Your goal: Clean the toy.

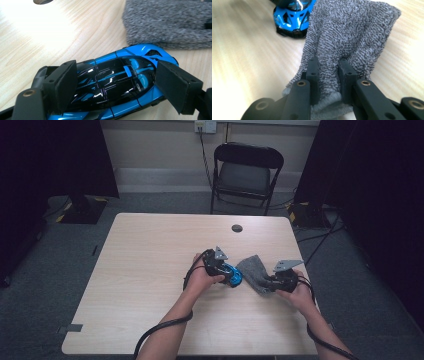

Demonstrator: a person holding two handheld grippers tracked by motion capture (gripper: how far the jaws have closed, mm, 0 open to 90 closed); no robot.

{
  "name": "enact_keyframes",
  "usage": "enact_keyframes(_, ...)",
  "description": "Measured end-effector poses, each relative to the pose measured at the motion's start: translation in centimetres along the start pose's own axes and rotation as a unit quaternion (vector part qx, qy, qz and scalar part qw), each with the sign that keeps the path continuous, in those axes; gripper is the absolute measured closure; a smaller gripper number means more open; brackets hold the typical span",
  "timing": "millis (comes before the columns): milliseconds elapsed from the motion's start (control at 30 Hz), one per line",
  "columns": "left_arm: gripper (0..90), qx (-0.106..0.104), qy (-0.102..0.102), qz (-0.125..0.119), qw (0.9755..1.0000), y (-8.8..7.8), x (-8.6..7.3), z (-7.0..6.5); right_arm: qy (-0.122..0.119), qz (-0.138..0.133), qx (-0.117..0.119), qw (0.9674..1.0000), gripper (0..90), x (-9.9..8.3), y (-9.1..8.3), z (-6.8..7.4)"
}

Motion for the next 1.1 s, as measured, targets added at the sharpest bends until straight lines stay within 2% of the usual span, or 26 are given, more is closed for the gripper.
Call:
enact_keyframes(267,18.2,-0.001,-0.001,0.005,1.0000,0.0,0.0,0.1,0.003,-0.001,0.002,1.0000,74.7,-1.6,-1.9,0.4)
enact_keyframes(467,18.3,-0.003,-0.003,0.013,0.9999,0.0,0.1,0.2,0.021,-0.011,0.000,0.9997,74.7,-1.9,-3.3,0.3)
enact_keyframes(700,21.1,-0.006,-0.010,0.016,0.9998,-0.5,0.2,0.6,0.024,-0.022,-0.009,0.9994,74.8,-0.9,-4.1,0.5)
enact_keyframes(833,20.5,-0.018,-0.008,0.011,0.9998,-1.2,0.4,0.4,0.031,-0.028,-0.013,0.9990,74.8,-0.1,-4.3,0.6)
enact_keyframes(967,20.1,-0.023,-0.006,0.005,0.9997,-2.5,0.6,0.0,0.037,-0.027,-0.016,0.9988,74.8,0.3,-4.2,0.8)
enact_keyframes(1100,20.4,-0.029,-0.012,0.000,0.9995,-4.0,0.2,-0.2,0.035,-0.030,-0.020,0.9988,74.8,1.2,-4.2,1.4)
Point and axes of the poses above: each handheld gripper's, and its own axes: y roughly forward along the jaws, x roughly out of its top, z roughly to its left, the point moved 9 cm from there along y, roughly forward along the jaws, and after that the axes turned 9 degrees about y, right-handed, at the moved point
